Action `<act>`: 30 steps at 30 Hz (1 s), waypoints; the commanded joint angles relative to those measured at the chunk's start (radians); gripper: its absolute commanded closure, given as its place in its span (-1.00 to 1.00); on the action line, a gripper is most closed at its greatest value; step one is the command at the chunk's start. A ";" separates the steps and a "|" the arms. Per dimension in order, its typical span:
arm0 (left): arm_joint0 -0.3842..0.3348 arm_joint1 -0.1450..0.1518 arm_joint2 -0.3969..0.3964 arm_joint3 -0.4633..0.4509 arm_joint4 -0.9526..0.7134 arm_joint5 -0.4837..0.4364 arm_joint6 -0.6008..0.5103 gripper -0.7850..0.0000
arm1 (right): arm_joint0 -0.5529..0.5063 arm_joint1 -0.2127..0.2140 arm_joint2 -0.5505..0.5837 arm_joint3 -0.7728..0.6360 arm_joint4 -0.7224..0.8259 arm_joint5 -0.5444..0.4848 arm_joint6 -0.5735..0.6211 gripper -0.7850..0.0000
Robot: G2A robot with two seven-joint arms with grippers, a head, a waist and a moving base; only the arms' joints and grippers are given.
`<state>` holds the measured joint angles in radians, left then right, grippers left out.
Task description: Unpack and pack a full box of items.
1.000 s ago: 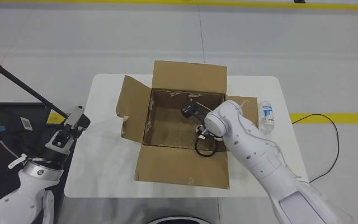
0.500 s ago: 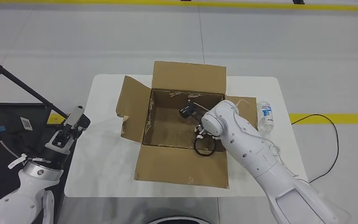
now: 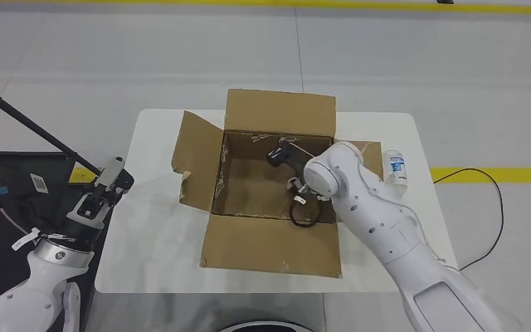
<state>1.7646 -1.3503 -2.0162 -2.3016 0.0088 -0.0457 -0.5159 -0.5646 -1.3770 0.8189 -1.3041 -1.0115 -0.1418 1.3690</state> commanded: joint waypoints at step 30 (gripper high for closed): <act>0.000 0.000 0.000 0.000 0.000 0.000 0.000 -1.00 | -0.814 0.182 1.008 -0.994 -0.036 0.018 0.166 1.00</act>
<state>1.7646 -1.3503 -2.0162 -2.3016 0.0088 -0.0457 -0.5159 -1.3591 -1.1954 1.8162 -2.3044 -1.0619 -0.1194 1.5359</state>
